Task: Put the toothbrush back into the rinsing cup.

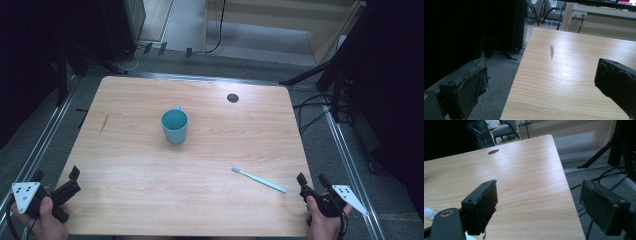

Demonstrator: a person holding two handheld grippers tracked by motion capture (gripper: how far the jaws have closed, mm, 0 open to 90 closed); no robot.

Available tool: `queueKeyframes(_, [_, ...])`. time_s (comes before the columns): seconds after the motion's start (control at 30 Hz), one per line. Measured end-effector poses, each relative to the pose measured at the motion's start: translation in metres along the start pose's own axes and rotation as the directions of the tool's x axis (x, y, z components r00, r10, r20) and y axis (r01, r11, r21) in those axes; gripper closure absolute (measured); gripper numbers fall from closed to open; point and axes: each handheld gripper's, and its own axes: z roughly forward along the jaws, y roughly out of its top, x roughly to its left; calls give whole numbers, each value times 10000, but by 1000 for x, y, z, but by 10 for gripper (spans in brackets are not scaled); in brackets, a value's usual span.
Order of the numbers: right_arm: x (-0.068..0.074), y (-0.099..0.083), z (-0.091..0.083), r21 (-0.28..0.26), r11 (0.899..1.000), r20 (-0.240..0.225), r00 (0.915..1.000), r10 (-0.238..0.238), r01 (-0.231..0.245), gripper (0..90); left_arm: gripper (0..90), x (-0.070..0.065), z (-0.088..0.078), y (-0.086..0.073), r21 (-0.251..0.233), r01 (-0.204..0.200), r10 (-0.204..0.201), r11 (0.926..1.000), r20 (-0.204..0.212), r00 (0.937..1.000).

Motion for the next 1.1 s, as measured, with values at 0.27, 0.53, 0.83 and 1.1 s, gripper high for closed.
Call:
queueKeyframes(0.27, [3, 1, 1, 232, 9995, 100, 9997, -236, 233, 241, 0, -2, 0, 0, 15, -123, 123, 9999, 28, 9999])
queueKeyframes(0.53, [15, 12, 7, 1363, 9813, -951, 9878, -1235, 1358, 352, 0, 1, 0, 0, 2, 109, -109, 9999, 210, 9997])
queueKeyframes(0.83, [53, 46, 34, 3236, 8552, -2247, 9109, -3461, 4048, 373, 0, 2, 2, 1, 164, 217, -222, 9996, 331, 9992])
queueKeyframes(1.1, [80, 64, 61, 3959, 7124, -3050, 8147, -4932, 5794, 372, 0, 3, 2, 1, 180, 266, -272, 9995, 385, 9989])
